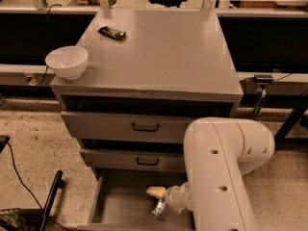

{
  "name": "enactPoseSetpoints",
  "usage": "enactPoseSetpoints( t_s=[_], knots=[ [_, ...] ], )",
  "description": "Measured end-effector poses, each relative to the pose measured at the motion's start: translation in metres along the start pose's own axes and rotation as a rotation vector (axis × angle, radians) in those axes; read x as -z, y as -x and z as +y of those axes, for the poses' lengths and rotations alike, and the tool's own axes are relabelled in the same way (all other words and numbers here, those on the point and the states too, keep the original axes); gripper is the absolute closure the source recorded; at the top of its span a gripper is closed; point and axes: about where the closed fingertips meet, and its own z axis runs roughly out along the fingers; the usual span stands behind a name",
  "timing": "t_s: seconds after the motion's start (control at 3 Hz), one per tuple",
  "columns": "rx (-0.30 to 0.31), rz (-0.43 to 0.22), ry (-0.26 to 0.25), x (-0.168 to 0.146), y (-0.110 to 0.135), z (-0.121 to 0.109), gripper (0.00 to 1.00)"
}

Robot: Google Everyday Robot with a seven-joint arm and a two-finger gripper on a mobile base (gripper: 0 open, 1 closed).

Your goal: Pick redbull can from bottom drawer and place on counter

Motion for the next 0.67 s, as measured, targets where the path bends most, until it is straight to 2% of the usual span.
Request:
enactPoseSetpoints(
  t_s=[0.33, 0.67],
  knots=[
    [0.027, 0.035, -0.047, -0.013, -0.01, -0.01, 0.0],
    [0.01, 0.033, -0.055, -0.024, -0.012, -0.009, 0.0]
  ],
)
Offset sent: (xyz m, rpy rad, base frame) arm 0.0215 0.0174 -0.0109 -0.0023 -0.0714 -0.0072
